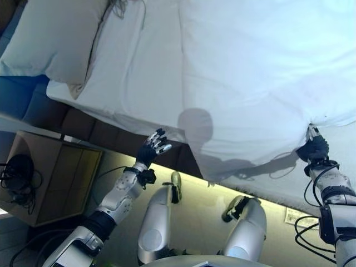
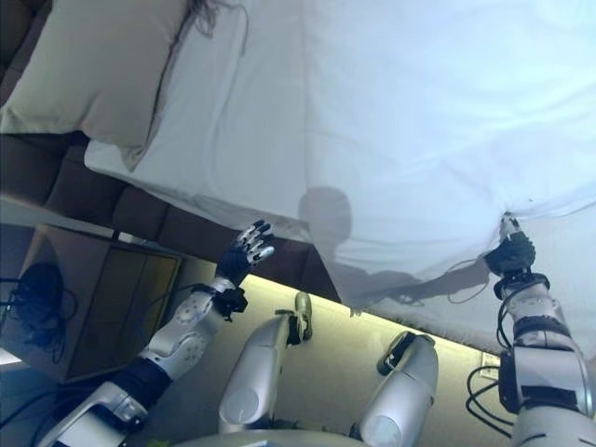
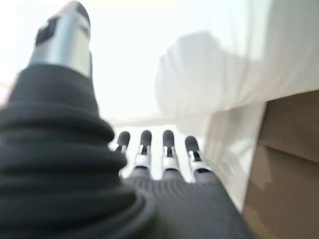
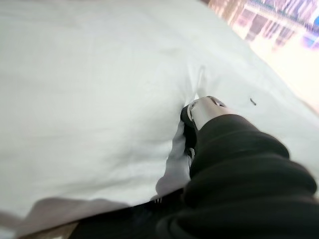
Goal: Make the bed neatly
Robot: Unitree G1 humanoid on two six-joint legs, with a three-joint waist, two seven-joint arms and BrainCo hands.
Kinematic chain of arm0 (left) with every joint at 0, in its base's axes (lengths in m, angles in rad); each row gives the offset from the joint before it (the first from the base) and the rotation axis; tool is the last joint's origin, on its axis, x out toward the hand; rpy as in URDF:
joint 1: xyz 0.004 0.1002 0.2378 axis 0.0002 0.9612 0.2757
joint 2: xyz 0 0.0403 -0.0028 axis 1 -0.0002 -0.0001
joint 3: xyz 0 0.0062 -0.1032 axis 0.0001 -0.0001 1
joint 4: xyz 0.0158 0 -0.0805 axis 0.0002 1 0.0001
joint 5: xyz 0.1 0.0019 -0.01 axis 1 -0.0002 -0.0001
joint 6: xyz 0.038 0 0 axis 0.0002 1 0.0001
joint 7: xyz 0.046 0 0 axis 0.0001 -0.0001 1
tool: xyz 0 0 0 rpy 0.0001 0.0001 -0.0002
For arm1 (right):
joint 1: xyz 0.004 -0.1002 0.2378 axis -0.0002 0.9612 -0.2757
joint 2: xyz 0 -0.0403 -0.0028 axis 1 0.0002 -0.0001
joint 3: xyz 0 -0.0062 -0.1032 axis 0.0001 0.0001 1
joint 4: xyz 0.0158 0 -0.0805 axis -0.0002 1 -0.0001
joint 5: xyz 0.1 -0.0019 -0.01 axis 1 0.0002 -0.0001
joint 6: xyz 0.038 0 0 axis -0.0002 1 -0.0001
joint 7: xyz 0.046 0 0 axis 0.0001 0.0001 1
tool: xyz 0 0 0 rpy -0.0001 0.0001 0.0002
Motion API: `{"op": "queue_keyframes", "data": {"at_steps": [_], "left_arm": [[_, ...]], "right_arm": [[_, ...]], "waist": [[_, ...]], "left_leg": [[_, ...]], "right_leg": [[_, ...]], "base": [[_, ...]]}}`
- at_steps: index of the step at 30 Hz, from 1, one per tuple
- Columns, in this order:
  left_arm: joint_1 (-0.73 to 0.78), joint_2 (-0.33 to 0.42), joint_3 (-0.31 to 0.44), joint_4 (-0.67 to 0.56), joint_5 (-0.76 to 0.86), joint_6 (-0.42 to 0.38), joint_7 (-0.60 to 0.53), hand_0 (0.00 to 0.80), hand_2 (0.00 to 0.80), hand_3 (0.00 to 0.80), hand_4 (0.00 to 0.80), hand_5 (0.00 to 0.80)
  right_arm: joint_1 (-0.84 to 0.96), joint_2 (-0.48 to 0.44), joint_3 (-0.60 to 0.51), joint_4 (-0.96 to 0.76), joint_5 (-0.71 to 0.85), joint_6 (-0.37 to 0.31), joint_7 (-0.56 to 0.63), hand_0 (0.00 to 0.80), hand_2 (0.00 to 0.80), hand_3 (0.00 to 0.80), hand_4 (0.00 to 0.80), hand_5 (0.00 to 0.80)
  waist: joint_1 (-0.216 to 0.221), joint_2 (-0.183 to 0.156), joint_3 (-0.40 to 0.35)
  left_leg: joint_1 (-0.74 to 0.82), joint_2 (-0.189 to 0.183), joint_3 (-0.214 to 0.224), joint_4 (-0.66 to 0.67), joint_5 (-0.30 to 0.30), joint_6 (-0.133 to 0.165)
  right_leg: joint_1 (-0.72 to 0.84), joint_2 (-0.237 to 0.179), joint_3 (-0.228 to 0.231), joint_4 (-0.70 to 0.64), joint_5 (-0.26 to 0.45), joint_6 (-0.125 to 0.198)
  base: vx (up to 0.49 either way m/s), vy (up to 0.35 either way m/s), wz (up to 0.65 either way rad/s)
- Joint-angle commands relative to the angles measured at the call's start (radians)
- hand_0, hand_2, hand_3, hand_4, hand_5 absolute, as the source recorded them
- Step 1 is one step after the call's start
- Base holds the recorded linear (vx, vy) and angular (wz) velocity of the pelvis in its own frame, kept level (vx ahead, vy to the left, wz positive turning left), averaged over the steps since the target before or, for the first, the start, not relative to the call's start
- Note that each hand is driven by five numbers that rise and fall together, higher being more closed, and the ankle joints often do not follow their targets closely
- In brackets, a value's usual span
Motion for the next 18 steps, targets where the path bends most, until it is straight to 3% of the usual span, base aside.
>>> {"op": "queue_keyframes", "data": {"at_steps": [1,7,18], "left_arm": [[0.018,0.024,0.037,-0.039,0.006,-0.007,-0.020,0.000,0.000,0.000,0.000,0.000],[0.046,0.003,0.035,-0.014,0.044,0.023,-0.006,0.000,0.000,0.000,0.000,0.000],[0.121,-0.050,0.073,0.044,0.088,0.077,0.070,0.000,0.000,0.000,0.000,0.000]], "right_arm": [[0.009,0.040,-0.030,-0.071,0.033,-0.033,0.057,0.800,0.800,0.800,0.800,0.800],[0.043,0.136,0.041,-0.207,-0.112,-0.100,-0.028,0.800,0.800,0.800,0.800,0.800],[0.057,0.311,0.272,-0.485,-0.279,-0.083,-0.210,0.800,0.800,0.800,0.800,0.800]], "waist": [[0.036,-0.018,-0.071],[0.043,-0.054,-0.099],[0.085,-0.089,-0.171]], "left_leg": [[0.187,0.077,-0.044,-0.115,-0.039,0.017],[0.303,0.054,-0.033,-0.212,0.014,0.033],[0.479,0.049,-0.010,-0.338,0.048,0.020]], "right_leg": [[0.054,-0.023,0.074,-0.394,0.457,0.171],[0.227,0.000,0.017,-0.534,0.501,0.159],[0.499,0.044,-0.065,-0.721,0.529,0.161]], "base": [[0.067,-0.033,-0.11],[0.037,-0.023,-0.03],[0.091,0.021,-0.03]]}}
